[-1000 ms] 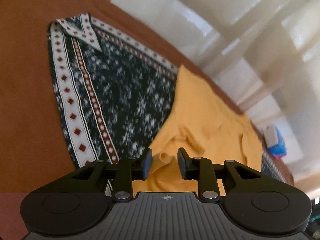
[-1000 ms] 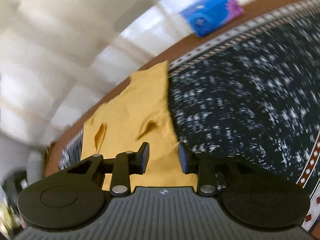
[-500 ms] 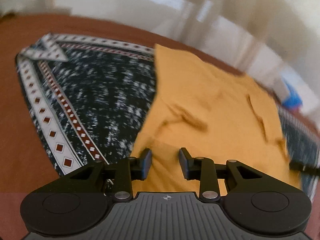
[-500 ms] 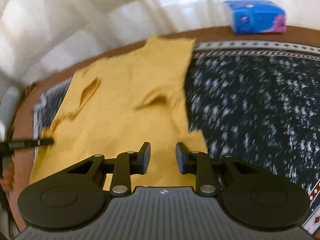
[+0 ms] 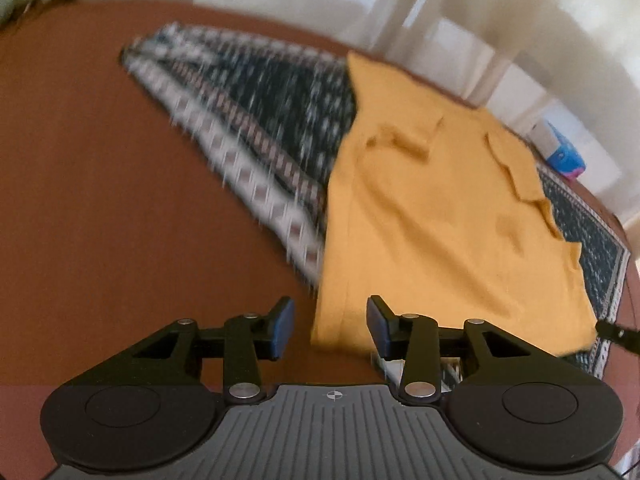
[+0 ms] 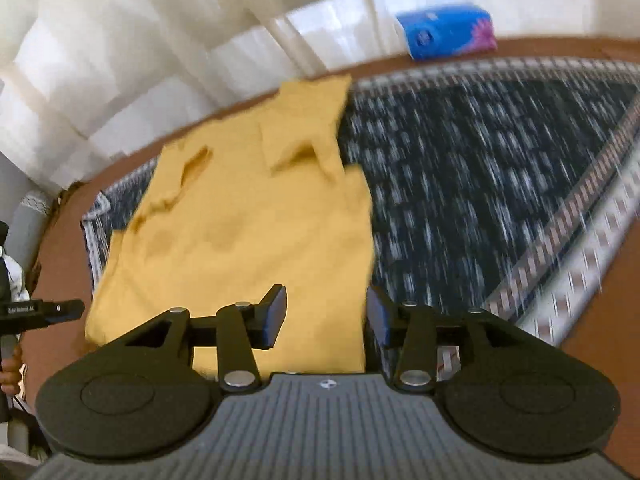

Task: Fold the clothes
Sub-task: 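Pinch the hem again with the right gripper while the left gripper holds it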

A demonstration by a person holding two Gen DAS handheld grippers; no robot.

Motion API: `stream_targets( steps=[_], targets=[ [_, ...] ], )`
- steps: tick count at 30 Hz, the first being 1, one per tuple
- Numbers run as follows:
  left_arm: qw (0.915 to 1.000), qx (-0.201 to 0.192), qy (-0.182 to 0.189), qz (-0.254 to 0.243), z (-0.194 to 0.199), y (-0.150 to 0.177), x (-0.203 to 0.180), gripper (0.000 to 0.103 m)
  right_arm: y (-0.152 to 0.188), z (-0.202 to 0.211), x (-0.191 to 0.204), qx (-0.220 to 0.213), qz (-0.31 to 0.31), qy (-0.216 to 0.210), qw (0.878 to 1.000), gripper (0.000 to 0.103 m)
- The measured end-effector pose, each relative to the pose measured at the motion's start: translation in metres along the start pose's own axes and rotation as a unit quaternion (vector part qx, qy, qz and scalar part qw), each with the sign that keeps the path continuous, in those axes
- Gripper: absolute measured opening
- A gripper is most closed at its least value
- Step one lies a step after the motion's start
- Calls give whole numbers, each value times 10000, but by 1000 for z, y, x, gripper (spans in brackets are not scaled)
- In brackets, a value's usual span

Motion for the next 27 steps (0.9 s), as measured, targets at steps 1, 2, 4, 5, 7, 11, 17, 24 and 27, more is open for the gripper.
stream_targets(
  steps=[1,2,4,5,7,11,17,24,27],
  targets=[
    [9999,53,46,77,-1,4,1,56,4,0,0,7,-22,12,10000,50],
    [9999,83,85,119,-2,7,1,56,7,1,-1,15,-45,25,10000,50],
    [9998,85,138,110,-3,9,-2,59,14,2,-2,29,-90,49,9999,50],
    [9998,80,144,104,-4,8,-3,60,18,2,-2,37,-112,61,9999,50],
    [9998,80,153,111,-4,7,-5,60,25,3,-3,51,-157,86,9998,50],
    [9997,123,178,107,-3,7,-6,51,29,1,-7,43,-218,48,9997,50],
    [9999,19,34,-98,2,6,-10,0,28,-3,-8,352,-262,-204,9988,10],
    [9995,-264,164,-47,30,-5,-7,0,10,16,8,481,22,-498,9976,7],
    [9994,-332,107,-36,41,-3,2,0,3,26,15,534,148,-625,9965,6]
  ],
)
Point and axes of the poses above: each gripper's, at about its wrist camera, not at the fingertips, and z roughly against the way its jaws point, x to its left, y to its underside, the point moved 6 cm from there along -z, roughly the way its jaws point, and after that the axes turned 15 degrees about -y, right-handed, at the moved point
